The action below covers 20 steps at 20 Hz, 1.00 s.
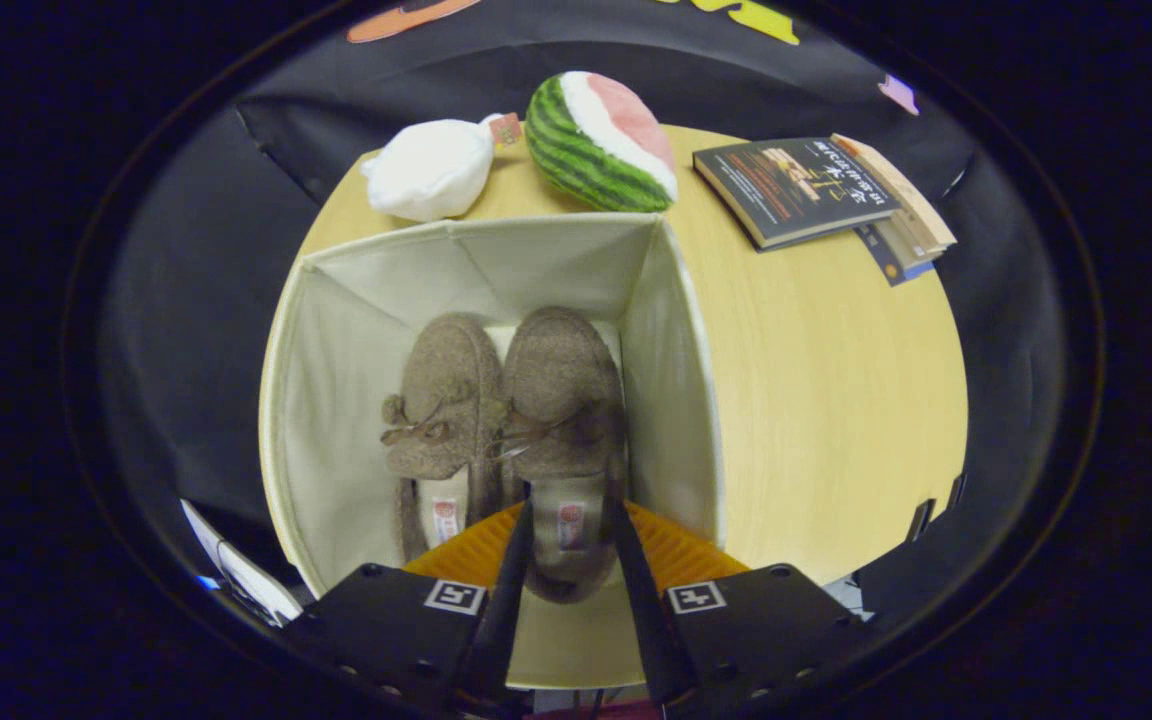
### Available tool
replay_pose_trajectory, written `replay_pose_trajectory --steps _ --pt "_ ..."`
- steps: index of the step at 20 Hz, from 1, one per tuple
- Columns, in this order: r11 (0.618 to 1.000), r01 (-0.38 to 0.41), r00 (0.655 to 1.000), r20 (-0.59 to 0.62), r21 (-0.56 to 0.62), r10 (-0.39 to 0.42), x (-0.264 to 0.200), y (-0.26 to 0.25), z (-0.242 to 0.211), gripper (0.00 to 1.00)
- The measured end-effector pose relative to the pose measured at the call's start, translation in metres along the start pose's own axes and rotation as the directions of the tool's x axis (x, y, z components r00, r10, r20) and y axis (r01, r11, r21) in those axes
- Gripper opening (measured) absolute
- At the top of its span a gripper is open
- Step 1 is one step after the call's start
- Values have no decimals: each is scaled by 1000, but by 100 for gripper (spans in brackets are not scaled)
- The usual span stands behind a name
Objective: Open the storage box then place both shoes into the box .Put the left shoe in first, then the right shoe, with the right side of both shoes facing outward in a uniform manner.
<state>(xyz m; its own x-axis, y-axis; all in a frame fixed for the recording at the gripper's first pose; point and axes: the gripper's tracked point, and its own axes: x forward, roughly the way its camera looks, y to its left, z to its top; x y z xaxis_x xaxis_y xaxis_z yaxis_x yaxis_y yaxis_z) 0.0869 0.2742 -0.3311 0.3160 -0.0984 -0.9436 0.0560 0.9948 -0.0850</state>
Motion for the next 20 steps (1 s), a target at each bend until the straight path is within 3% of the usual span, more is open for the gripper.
replay_pose_trajectory --steps 6,11,16,20 --pt "996 -41 991 124 -81 51 -57 -15 -2 88" --pt "993 -40 960 272 -115 70 -110 -59 5 96" --pt "990 36 869 493 -136 36 -169 -125 9 95" --pt "994 97 773 634 -56 -39 -214 -192 8 96"
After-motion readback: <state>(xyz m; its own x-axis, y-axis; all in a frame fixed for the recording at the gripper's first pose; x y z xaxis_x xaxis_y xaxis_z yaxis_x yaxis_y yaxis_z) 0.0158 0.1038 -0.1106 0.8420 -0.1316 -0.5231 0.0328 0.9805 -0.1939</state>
